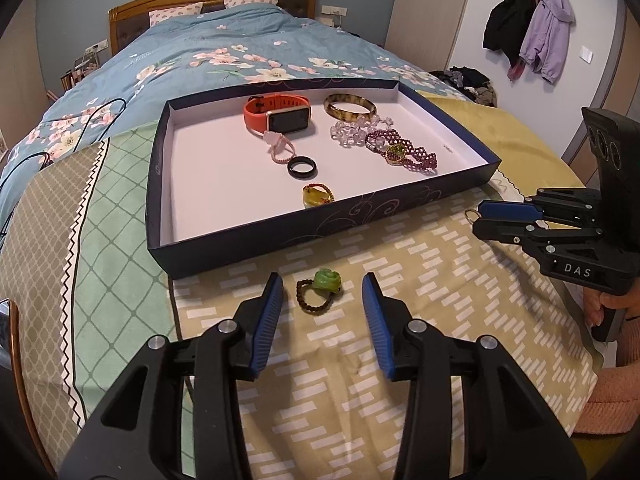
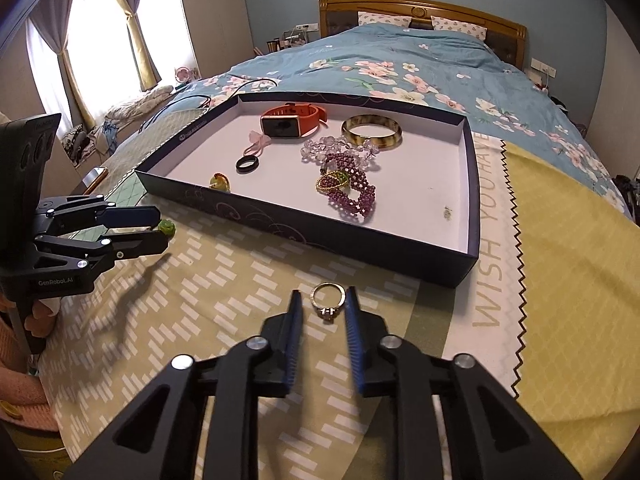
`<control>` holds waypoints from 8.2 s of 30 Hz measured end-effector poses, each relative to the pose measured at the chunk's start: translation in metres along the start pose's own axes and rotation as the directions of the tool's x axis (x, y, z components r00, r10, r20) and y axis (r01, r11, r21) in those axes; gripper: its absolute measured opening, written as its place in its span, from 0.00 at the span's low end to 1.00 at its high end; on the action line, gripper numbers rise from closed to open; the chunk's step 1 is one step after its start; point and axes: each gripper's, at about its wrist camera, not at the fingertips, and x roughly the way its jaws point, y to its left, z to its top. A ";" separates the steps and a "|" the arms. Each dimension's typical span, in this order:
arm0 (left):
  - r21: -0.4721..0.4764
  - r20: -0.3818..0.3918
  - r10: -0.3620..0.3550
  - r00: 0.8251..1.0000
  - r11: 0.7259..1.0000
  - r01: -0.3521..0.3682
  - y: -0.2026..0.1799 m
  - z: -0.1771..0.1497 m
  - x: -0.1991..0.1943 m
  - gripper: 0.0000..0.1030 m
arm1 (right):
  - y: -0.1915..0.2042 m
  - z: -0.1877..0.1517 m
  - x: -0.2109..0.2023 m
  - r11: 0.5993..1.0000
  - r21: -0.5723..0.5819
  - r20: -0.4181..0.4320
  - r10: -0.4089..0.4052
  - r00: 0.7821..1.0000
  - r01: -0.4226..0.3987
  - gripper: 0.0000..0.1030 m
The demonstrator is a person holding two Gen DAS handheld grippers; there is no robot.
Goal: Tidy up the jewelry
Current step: 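Grasp the silver ring on the bedspread with the right tool, then grasp the green jade ring with the left tool, then carry the silver ring with the right tool while the left tool carries the jade ring toward the box, then lower the silver ring into the box with the right tool while the left tool lowers the jade ring, then open the right tool to release the silver ring while the left tool releases the jade ring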
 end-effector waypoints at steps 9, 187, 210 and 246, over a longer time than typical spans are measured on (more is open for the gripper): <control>-0.001 -0.002 0.013 1.000 1.000 -0.013 0.000 0.000 0.001 0.27 | 0.001 0.000 -0.001 1.000 -0.007 0.004 -0.003 1.000 0.003 0.06; -0.033 0.186 0.052 0.981 0.998 -0.047 -0.012 0.073 -0.014 0.21 | -0.013 0.075 0.007 0.987 0.076 0.204 0.123 0.971 -0.141 0.03; -0.049 0.154 0.065 0.986 0.997 -0.058 -0.008 0.075 0.005 0.21 | -0.012 0.082 0.025 0.989 0.077 0.158 0.112 0.981 -0.125 0.03; -0.090 0.069 0.078 0.995 0.993 -0.072 0.004 0.074 0.043 0.21 | -0.019 0.080 0.046 0.990 0.110 0.099 0.080 0.992 -0.090 0.03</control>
